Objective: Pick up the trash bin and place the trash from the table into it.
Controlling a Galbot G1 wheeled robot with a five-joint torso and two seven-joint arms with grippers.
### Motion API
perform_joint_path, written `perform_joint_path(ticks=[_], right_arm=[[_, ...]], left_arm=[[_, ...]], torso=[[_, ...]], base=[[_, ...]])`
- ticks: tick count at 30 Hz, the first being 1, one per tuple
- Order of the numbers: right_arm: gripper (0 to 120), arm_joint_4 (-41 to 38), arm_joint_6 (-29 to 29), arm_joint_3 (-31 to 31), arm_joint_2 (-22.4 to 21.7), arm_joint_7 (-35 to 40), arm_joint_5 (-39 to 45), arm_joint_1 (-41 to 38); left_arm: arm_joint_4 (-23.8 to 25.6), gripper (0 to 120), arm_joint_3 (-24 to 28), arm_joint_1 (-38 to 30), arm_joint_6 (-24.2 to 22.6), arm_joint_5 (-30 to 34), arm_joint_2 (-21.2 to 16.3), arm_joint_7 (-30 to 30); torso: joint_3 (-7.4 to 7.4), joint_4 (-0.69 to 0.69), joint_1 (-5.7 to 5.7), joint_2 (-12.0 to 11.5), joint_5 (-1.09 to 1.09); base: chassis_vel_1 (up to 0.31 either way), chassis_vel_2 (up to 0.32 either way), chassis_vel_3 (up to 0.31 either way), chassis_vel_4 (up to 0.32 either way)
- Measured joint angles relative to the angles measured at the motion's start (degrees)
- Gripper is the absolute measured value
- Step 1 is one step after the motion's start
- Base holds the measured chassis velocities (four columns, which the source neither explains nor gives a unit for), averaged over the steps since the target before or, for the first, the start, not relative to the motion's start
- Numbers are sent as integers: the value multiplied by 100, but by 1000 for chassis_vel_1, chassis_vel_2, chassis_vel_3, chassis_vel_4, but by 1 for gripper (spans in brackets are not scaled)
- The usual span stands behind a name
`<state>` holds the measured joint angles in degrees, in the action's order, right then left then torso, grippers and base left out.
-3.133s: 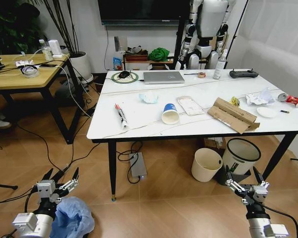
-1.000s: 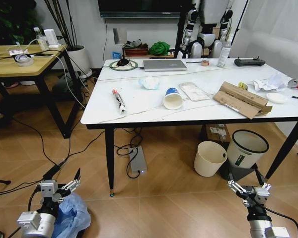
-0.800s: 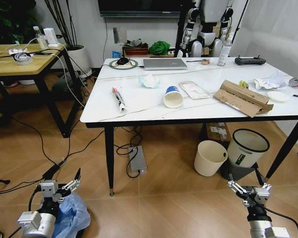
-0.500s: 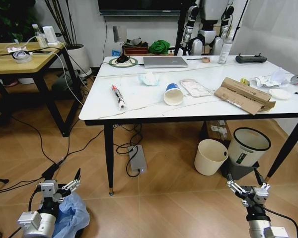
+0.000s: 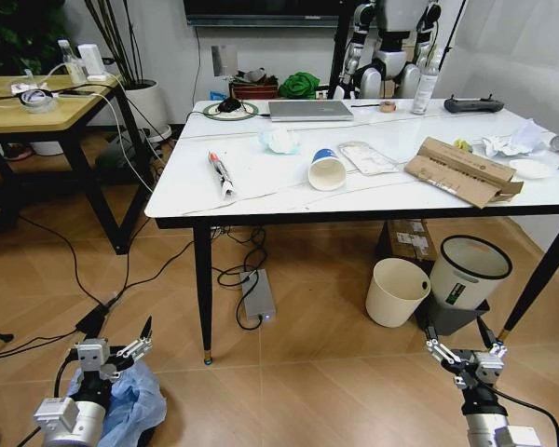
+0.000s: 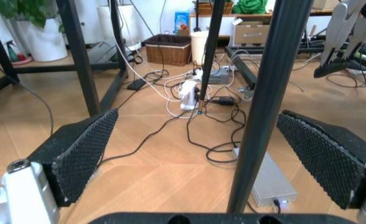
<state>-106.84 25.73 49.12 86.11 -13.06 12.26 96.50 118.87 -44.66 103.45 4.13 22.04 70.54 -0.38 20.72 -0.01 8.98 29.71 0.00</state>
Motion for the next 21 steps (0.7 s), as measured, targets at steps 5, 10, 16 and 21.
perform_joint_path(ticks=[5,10,16,21], right_arm=[[100,-2,5,-1,2,-2,2,5],[100,-7,17,2,-2,-4,8,12],[100,-11,36,3,-11,-10,16,27],[100,-22,37,8,-24,-12,29,30]], left_arm=[[5,100,-1,15,0,-12,8,0],[13,100,-1,28,4,-31,23,2],[25,100,21,36,11,-87,57,3],[25,100,44,36,14,-113,78,3]], torso=[[-70,0,-33,-106,0],[-139,0,-79,-219,0],[-248,0,-140,-389,0],[-327,0,-189,-517,0]], base=[[0,0,0,0],[0,0,0,0],[0,0,0,0],[0,0,0,0]])
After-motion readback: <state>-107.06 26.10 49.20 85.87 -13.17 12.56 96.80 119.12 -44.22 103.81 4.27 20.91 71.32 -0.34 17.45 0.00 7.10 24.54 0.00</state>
